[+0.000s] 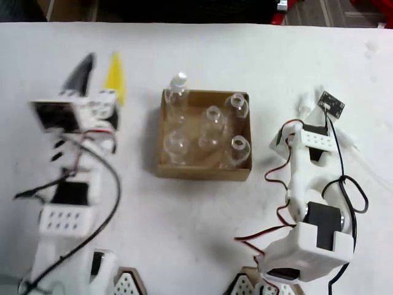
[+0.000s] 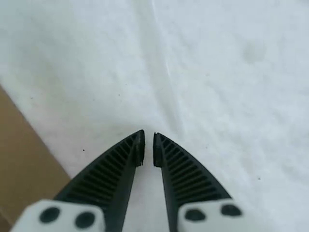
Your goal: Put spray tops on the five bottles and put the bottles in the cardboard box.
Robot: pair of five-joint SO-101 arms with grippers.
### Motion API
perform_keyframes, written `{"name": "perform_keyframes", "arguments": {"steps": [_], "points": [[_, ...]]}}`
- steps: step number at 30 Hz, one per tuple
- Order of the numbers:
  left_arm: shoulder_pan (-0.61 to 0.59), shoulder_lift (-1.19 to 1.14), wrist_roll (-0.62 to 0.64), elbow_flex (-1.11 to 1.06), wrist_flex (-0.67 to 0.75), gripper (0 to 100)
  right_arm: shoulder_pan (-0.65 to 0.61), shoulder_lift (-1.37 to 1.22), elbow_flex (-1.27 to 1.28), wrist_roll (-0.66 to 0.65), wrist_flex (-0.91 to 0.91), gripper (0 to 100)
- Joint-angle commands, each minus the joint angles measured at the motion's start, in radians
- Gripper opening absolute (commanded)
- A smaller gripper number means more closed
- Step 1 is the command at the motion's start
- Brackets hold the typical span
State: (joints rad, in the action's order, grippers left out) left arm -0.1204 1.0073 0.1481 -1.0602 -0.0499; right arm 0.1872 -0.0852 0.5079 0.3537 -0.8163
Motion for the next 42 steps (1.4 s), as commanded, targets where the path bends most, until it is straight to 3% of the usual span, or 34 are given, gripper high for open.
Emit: {"name": "perform_keyframes", "arguments": {"steps": [1,8,16,23,29,42], "points": [[-0.093,0.237,0.114,0.012,-0.288,14,0.002,0.005,-0.028,-0.008,0.015,2.1],[-0.021,0.636,0.08,0.005,-0.589,14,0.002,0.005,-0.028,-0.008,0.015,2.1],[0.087,0.834,0.035,-0.081,-0.904,14,0.004,0.005,-0.028,-0.008,0.012,2.1],[0.087,0.823,0.023,-0.39,-0.752,14,0.002,0.005,-0.028,-0.008,0.013,2.1],[0.09,0.823,-0.089,-0.568,-0.548,14,0.002,0.005,-0.028,-0.008,0.015,2.1],[0.084,0.823,-0.092,-0.578,-0.549,14,0.002,0.004,-0.026,-0.008,0.015,2.1]]}}
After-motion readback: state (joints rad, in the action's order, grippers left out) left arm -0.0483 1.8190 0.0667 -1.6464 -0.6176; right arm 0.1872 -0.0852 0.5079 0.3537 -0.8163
